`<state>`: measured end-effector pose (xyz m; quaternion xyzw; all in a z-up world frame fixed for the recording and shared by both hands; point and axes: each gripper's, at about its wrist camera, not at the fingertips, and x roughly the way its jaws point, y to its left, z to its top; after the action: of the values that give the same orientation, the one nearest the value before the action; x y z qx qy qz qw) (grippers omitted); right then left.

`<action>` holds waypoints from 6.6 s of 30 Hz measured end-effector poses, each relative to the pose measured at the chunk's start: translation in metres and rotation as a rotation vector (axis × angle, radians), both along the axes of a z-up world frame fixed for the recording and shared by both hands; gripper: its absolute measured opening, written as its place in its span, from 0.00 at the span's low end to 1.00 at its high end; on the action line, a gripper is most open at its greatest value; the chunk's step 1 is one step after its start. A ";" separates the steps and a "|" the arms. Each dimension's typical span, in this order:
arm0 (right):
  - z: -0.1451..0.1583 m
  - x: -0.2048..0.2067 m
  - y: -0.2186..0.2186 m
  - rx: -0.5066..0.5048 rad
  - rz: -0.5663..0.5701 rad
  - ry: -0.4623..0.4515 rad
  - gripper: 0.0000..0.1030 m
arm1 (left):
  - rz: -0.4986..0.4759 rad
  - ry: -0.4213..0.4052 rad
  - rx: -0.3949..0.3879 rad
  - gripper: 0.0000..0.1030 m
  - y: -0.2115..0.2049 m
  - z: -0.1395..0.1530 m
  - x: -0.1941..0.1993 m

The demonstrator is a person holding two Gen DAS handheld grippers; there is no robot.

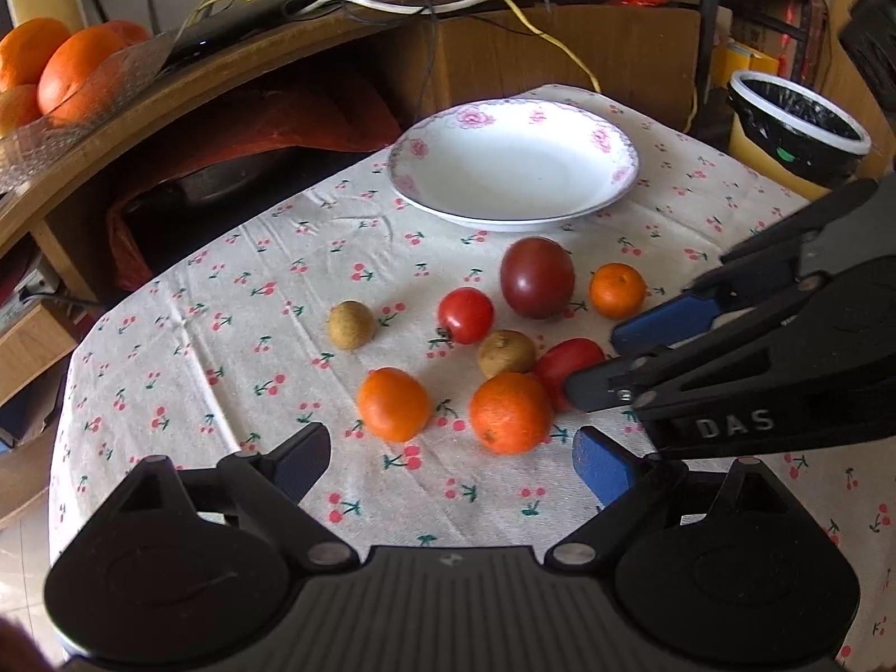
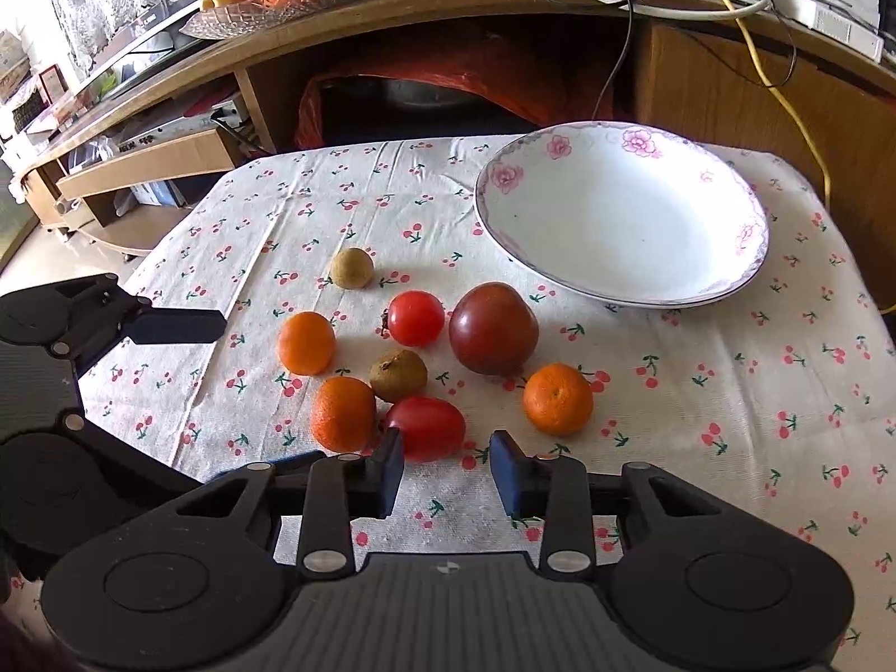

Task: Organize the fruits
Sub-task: 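Close the right tool on the red tomato while the left tool grasps the orange, then carry both fruits to the white bowl and open the left tool over it, then open the right tool to drop the red tomato into the bowl, then move both tools back toward the oranges on the cloth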

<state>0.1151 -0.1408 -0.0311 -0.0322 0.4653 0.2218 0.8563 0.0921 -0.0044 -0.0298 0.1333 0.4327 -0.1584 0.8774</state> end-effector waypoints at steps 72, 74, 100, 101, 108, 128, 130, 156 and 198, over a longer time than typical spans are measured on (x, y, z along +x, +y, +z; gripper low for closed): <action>0.014 -0.012 -0.023 -0.007 -0.027 0.036 0.22 | -0.018 0.050 -0.102 0.39 -0.010 0.005 0.013; 0.016 -0.012 -0.023 -0.005 -0.029 0.032 0.22 | -0.018 0.039 -0.108 0.39 -0.011 0.008 0.016; 0.041 0.030 -0.041 0.033 -0.146 -0.061 0.24 | 0.007 -0.052 -0.149 0.38 -0.033 0.030 0.085; 0.041 0.033 -0.042 0.032 -0.148 -0.068 0.24 | 0.010 -0.055 -0.150 0.38 -0.034 0.029 0.089; 0.038 0.057 -0.045 0.020 -0.143 -0.100 0.24 | 0.015 -0.047 -0.152 0.37 -0.037 0.021 0.109; 0.019 0.075 -0.046 -0.014 -0.142 -0.086 0.26 | 0.021 -0.040 -0.120 0.38 -0.042 0.009 0.113; 0.019 0.075 -0.047 -0.012 -0.144 -0.085 0.27 | 0.021 -0.040 -0.119 0.38 -0.042 0.009 0.113; 0.019 0.076 -0.050 -0.012 -0.159 -0.092 0.30 | 0.034 -0.052 -0.118 0.42 -0.040 0.013 0.111; 0.027 0.054 -0.040 -0.021 -0.120 -0.094 0.33 | 0.002 -0.122 -0.074 0.45 -0.032 0.026 0.081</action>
<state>0.1690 -0.1808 -0.0041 -0.0236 0.4282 0.1632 0.8885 0.1731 -0.0365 -0.0041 0.1098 0.3724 -0.1650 0.9067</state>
